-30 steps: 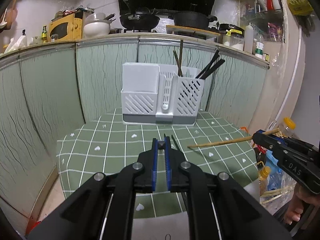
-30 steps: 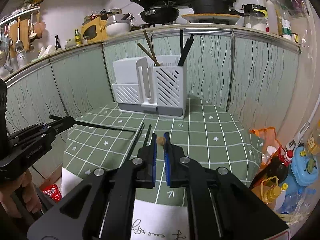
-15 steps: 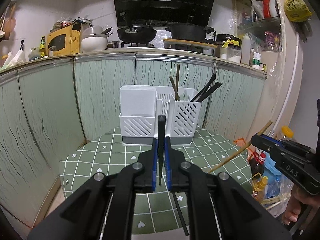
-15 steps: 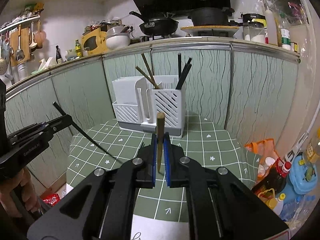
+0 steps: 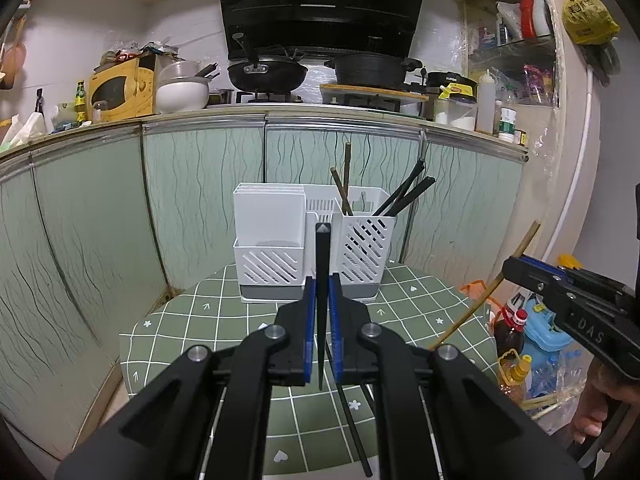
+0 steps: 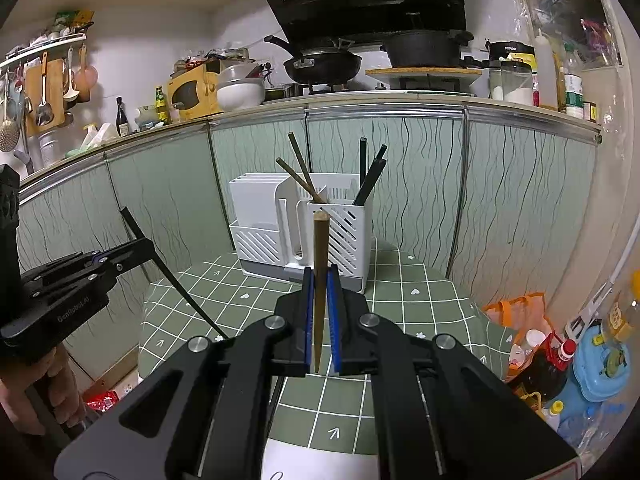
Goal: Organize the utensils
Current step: 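Lift the black chopstick with the left tool while the right tool carries the wooden chopstick to the holder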
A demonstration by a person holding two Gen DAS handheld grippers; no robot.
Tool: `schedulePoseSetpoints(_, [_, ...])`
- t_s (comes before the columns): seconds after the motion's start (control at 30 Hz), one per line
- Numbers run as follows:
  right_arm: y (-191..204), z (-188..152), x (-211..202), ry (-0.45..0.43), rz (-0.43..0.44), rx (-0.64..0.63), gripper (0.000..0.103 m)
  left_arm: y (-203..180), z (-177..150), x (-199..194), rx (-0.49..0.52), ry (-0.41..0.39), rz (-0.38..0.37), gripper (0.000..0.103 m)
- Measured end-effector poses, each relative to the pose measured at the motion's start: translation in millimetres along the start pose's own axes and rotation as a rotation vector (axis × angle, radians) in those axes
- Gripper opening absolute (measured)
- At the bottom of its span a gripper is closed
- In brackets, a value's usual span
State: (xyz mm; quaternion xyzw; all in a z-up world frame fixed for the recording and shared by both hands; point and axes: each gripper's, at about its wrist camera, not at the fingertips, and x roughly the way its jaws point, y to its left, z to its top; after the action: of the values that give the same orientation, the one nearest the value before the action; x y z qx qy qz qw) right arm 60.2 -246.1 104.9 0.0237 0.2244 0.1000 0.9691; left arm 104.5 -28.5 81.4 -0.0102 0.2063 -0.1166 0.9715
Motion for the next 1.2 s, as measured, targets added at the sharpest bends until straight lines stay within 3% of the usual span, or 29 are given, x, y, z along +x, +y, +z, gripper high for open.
schedulePoseSetpoints(0.23, [2, 14, -7, -0.005, -0.005, -0.014, 0.007, -1, 10, -3, -0.002, 0.007, -0.013, 0.006])
schedulePoseSetpoints(0.6, [8, 61, -26, -0.009, -0.004, -0.053, 0.007, -2, 63, -14, 0.017, 0.005, -0.028, 0.006])
schedulePoseSetpoints(1.2, [19, 141, -63, -0.078, -0.032, -0.091, 0.007, -14, 146, -49, 0.062, -0.087, -0.048, 0.006])
